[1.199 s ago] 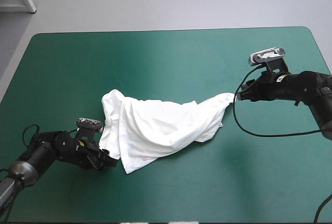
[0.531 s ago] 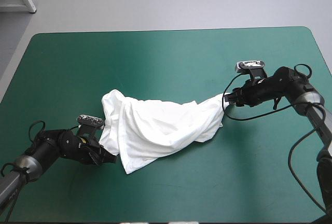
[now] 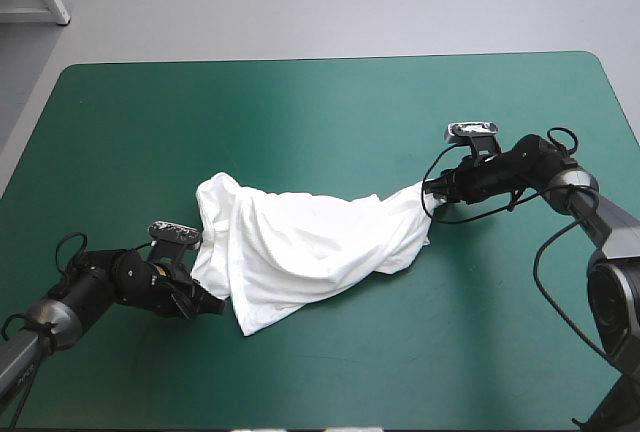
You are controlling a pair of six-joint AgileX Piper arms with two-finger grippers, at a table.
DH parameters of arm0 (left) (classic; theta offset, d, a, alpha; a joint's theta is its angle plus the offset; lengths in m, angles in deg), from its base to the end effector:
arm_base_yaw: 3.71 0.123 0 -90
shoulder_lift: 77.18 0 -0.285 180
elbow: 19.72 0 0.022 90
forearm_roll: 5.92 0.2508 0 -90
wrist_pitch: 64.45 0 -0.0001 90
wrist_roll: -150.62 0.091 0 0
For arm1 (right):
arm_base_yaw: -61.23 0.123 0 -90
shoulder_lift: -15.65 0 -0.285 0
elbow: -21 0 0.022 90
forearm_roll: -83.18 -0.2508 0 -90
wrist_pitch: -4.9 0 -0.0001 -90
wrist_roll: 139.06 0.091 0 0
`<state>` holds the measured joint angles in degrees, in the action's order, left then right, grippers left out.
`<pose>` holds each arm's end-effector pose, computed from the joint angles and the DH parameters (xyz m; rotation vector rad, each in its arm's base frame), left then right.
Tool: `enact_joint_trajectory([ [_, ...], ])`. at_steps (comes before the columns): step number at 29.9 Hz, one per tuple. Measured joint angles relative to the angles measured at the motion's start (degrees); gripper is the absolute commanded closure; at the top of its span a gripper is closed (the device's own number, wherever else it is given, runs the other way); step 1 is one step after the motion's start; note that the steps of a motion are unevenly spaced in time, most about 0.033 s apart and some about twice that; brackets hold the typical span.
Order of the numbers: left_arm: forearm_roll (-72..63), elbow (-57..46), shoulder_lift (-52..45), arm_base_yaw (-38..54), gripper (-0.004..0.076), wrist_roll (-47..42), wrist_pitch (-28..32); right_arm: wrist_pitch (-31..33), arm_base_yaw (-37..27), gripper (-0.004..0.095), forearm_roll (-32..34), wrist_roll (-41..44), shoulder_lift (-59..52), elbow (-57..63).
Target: Fold the cloth
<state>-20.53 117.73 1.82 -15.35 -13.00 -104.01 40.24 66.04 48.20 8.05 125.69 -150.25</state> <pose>0.1941 -0.0549 0.2058 0.4439 2.7599 -0.2538 0.3684 0.0613 0.2157 -0.3005 2.5559 0.4488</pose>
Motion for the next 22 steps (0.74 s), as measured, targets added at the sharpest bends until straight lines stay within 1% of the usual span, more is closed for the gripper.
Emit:
enact_joint_trajectory([
  [3,0.00,0.00,0.00,0.00,0.0705,0.00,0.02,-0.56,0.00,0.0796,-1.29,-1.07,1.23,0.00],
  [5,0.12,0.00,0.04,0.00,0.0705,0.00,0.13,-0.70,0.00,0.0900,-1.59,-1.48,1.99,-0.09],
  [6,0.16,0.00,0.04,0.00,0.0705,0.00,0.13,-0.78,0.00,0.0925,-1.69,-1.76,2.28,-0.19],
  [11,0.19,0.00,-0.08,0.00,0.0705,0.27,1.52,-1.01,0.00,0.0915,-2.05,-4.35,2.47,-0.55],
  [14,0.25,0.73,-1.64,0.00,0.0705,0.40,1.81,-0.43,0.00,0.0916,-1.77,-4.76,0.72,-0.75],
  [17,0.39,3.37,-4.34,0.00,0.0705,0.45,0.84,0.86,0.00,0.0916,-1.55,-4.89,-4.23,-1.78],
  [22,3.64,11.66,-9.44,0.00,0.0705,-0.02,-3.38,4.97,0.00,0.0916,-1.34,-4.89,-14.99,-5.50],
])
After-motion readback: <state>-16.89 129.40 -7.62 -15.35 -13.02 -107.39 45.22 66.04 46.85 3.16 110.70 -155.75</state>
